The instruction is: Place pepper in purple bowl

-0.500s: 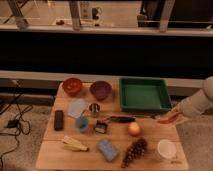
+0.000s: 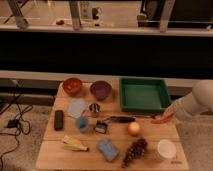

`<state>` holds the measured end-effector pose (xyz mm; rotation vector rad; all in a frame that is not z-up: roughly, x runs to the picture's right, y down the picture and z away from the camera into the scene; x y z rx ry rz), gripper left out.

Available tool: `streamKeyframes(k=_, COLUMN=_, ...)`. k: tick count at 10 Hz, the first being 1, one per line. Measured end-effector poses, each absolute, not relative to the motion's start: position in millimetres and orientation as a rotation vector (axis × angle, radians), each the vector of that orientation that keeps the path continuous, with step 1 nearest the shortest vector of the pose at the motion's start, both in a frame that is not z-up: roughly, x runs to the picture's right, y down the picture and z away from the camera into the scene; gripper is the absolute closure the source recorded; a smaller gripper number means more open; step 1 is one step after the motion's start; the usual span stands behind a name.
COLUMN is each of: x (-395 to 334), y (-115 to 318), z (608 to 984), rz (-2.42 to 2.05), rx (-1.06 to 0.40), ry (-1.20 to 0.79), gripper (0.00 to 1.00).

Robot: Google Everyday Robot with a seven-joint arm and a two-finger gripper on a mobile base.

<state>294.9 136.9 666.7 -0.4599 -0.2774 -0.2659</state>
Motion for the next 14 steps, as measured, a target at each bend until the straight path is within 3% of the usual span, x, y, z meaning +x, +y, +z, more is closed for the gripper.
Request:
streamKeyframes(k=5, x=227, y=133, z=671, rz=-0.29, rx=-0.401, ry=-0.385, gripper=0.93)
streamKeyframes(k=9, x=197, y=129, z=726, rz=-0.165, rx=-0.444, ry=-0.56, gripper=0.93)
streamKeyframes(k=14, x=133, y=122, z=753, rz=-0.18, rx=-0.497, ry=-0.652, gripper=0.93)
